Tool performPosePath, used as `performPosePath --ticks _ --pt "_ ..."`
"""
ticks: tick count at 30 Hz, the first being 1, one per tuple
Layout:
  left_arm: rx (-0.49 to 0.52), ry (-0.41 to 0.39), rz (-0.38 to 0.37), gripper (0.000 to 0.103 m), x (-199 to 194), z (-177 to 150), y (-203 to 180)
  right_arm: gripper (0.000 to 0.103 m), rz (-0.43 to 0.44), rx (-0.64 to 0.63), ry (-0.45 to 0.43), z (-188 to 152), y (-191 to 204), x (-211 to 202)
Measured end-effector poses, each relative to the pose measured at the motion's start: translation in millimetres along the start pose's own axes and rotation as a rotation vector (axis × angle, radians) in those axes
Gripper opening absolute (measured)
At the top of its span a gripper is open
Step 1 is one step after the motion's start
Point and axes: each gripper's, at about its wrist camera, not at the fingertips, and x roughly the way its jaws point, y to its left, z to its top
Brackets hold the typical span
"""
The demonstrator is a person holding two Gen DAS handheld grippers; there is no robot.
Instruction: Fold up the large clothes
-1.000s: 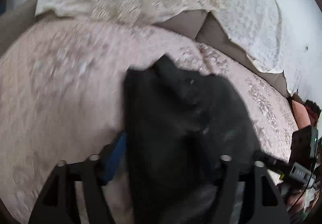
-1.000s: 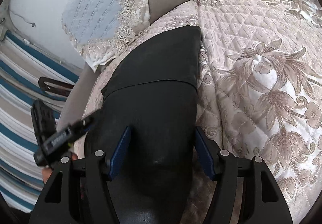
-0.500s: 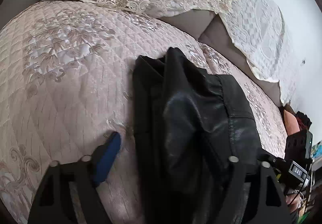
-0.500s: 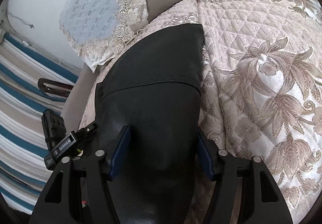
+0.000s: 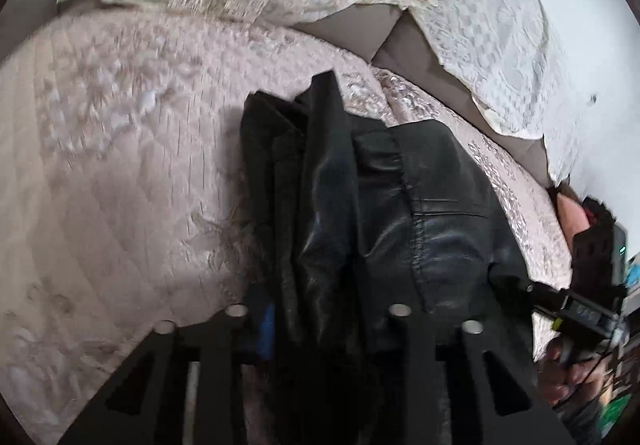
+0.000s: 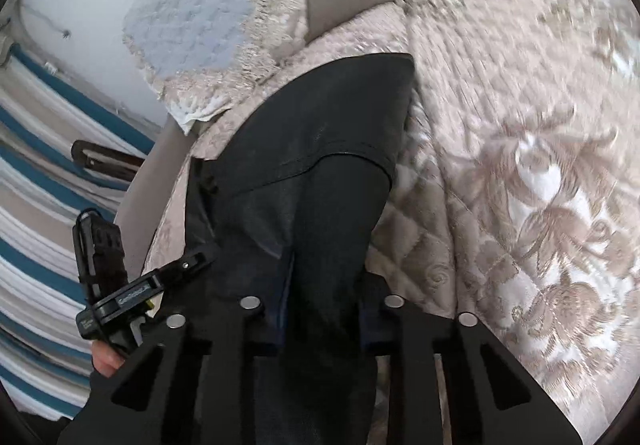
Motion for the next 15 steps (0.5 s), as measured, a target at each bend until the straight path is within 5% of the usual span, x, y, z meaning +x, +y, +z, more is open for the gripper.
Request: performPosePath --ticks 7,15 --pt "0.044 -0.049 -0.015 0.022 -37.9 11.4 -8.5 0.021 0.016 -0.054 -0.043 7.3 35.8 -22.1" --pt "0.085 -0.106 0.019 0.021 -51.4 50.1 10.9 0.021 0.036 -0.107 -0.065 35.5 63.7 -2.6"
